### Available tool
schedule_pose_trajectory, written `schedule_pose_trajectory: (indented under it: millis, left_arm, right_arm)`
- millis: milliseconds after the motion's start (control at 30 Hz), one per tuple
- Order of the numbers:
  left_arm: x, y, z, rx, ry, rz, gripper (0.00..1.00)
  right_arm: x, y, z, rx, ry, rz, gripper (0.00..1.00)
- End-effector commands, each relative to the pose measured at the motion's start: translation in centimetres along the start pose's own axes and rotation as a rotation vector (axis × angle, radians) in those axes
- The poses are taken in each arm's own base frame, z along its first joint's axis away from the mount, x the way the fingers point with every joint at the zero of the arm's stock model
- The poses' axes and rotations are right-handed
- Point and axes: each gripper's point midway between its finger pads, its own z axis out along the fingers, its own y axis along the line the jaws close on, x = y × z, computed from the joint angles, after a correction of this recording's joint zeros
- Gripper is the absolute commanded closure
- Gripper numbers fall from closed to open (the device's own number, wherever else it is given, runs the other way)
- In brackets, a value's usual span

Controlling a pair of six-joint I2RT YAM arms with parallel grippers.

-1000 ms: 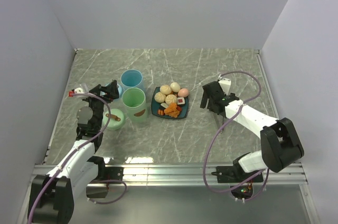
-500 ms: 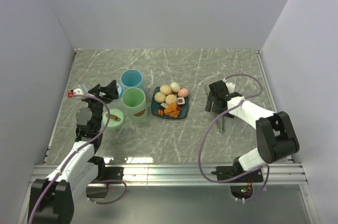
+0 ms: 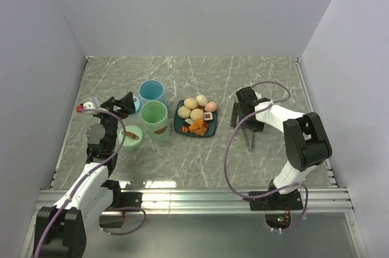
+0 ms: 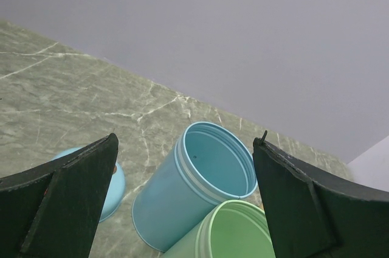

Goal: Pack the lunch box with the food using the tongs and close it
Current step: Grab the clamp with the right arm

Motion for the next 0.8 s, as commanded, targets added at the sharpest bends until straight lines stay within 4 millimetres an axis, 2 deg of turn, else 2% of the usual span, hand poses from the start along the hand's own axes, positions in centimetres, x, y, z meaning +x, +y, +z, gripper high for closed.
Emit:
schedule_pose_trajectory:
  millis: [0,133,367,467,567,667,767]
  left_arm:
    - [-0.9,-0.7,0.0,0.035,-0.031,0.001,0.01]
    - [-0.9,-0.6,0.0,0.036,-0.032,-0.003,0.01]
    - [-1.0,-0.5,0.0,0.034,-0.037,-0.007,0.01]
    - [-1.0,-0.5,0.0,0.034,-0.037,-0.008,0.01]
    - [-1.0,-0.4,-0.1,0.033,-0.037,-0.006,0.01]
    - [-1.1,-0.5,-0.1,0.035,-0.038,-0.009,0.01]
    - [-1.1,-0.5,-0.1,0.037,-0.039,-0.009,0.01]
  right_arm:
    - [-0.6,1.2,0.4,-0.042,0.027,-0.019,0.09]
    - [-0.5,1.0,0.7,-0.023,0.041,-0.022,0.14]
    - [-0.6,0.3,0.1,0.007,0.012,-0.018,0.29]
    - [-1.1,-0.2,-0.7,0.015,-0.039,0.004,0.34]
    - [-2.0,0.0,-2.4,-0.015,-0.111,0.028,0.38]
    - [-2.8,0.4,-3.6,-0.036,-0.175,0.047,0.38]
    - [-4.2,0.8,-5.7,-0.070,-0.264,0.059,0.37]
